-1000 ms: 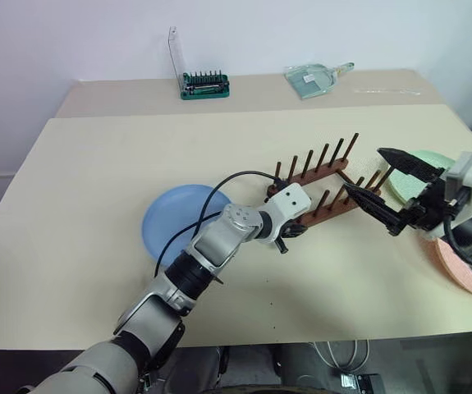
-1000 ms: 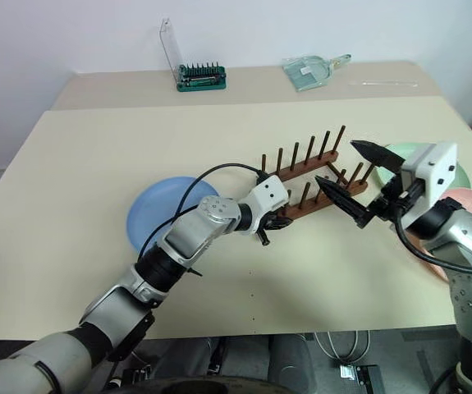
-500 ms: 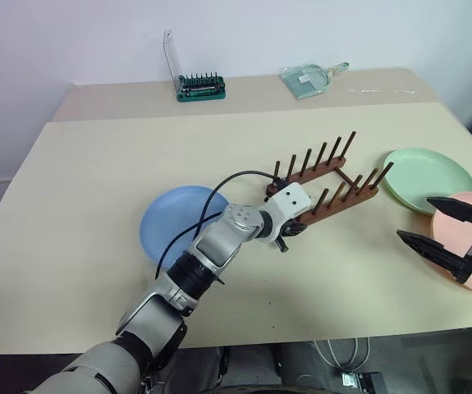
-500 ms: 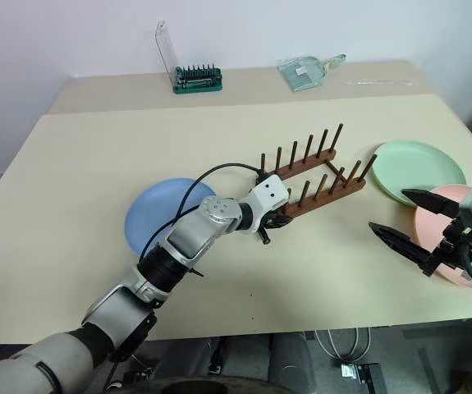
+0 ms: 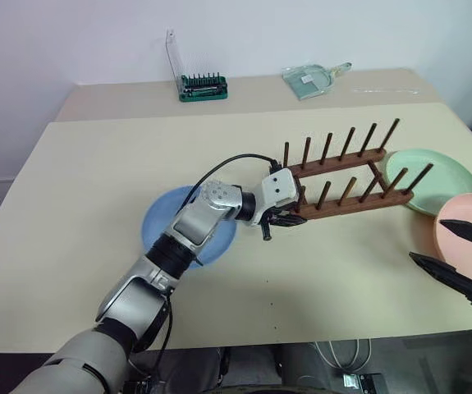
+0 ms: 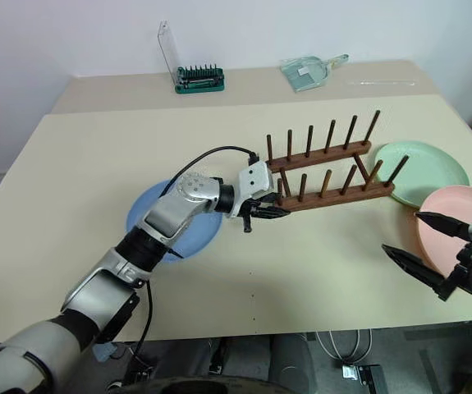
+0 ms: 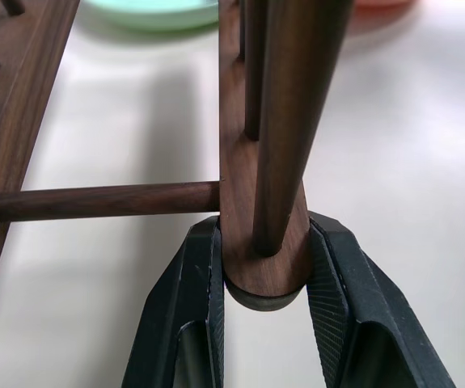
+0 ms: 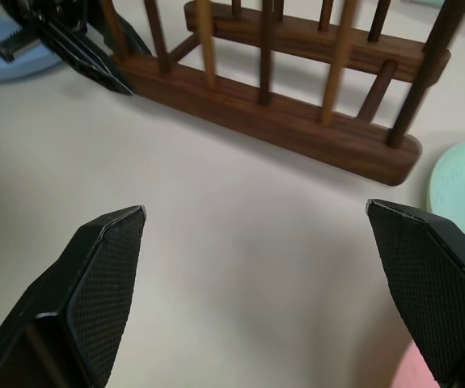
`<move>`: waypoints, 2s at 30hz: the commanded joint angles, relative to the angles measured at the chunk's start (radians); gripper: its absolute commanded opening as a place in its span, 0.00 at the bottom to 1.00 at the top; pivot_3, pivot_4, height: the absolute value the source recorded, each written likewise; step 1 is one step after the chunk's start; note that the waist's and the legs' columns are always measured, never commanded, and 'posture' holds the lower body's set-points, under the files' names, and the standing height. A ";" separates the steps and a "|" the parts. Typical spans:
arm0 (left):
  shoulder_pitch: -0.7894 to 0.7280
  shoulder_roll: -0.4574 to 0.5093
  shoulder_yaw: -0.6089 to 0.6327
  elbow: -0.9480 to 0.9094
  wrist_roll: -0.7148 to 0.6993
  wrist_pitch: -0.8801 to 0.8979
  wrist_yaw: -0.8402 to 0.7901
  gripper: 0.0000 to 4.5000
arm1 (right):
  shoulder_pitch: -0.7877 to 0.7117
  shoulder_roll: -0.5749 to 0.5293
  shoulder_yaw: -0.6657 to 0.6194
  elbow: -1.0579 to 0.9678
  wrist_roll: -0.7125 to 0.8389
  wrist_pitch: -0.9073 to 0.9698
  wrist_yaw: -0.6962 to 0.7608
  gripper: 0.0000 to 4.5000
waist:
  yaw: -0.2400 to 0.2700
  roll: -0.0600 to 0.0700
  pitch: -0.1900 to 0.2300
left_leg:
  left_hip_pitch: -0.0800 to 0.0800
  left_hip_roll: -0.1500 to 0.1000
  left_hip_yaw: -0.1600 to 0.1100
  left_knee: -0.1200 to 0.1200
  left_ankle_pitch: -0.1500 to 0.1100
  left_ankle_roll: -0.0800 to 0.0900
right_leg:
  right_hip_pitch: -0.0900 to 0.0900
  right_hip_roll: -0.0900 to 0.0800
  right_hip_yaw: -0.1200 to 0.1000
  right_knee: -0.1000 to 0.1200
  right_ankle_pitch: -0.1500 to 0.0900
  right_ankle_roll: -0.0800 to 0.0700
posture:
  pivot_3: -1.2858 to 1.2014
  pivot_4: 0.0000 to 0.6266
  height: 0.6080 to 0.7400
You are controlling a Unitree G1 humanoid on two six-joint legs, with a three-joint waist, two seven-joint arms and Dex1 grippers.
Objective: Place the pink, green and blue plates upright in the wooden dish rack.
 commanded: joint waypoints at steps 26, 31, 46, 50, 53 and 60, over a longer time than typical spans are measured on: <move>-0.151 -0.048 0.104 0.310 0.071 -0.127 -0.048 0.98 | -0.065 -0.006 -0.007 -0.051 0.023 0.010 -0.014 1.00 | -0.001 -0.001 0.000 | 0.000 0.000 0.003 0.001 -0.002 0.003 | 0.000 0.000 0.003 0.000 0.001 0.002 | 0.52 0.24 1.00; -0.153 0.021 0.142 0.147 0.009 0.030 -0.135 0.93 | -0.115 0.019 0.062 -0.069 0.065 0.039 -0.049 1.00 | -0.002 0.000 0.000 | 0.000 0.000 0.003 0.001 -0.001 0.003 | 0.000 0.000 0.003 0.000 0.002 0.000 | 0.52 0.24 1.00; -0.015 0.089 0.111 -0.245 -0.229 0.390 -0.275 0.00 | -0.245 -0.022 0.464 0.098 -0.274 -0.119 -0.139 0.00 | -0.003 0.001 -0.001 | 0.001 -0.001 0.005 0.002 0.001 -0.002 | -0.001 0.000 0.005 0.000 0.003 -0.001 | 0.52 0.24 1.00; -0.003 0.073 0.055 -0.267 -0.197 0.395 -0.226 0.00 | -0.277 -0.014 0.507 0.134 -0.323 -0.150 -0.157 0.00 | -0.002 0.001 -0.001 | 0.000 -0.001 0.005 0.002 0.002 -0.004 | -0.002 0.000 0.005 0.001 0.003 -0.001 | 0.52 0.24 1.00; 0.001 0.030 -0.005 -0.239 -0.099 0.314 -0.114 0.00 | -0.290 -0.021 0.548 0.175 -0.398 -0.187 -0.178 0.00 | -0.001 0.000 -0.001 | 0.001 0.000 0.005 0.002 0.002 -0.004 | 0.000 0.000 0.005 0.001 0.003 -0.001 | 0.52 0.24 1.00; 0.017 -0.026 -0.099 -0.198 -0.001 0.193 -0.047 0.00 | -0.359 0.011 0.591 0.250 -0.463 -0.251 -0.224 0.00 | -0.003 0.001 -0.001 | 0.001 0.000 0.005 0.001 0.002 -0.004 | -0.001 0.000 0.005 0.000 0.003 -0.001 | 0.52 0.24 1.00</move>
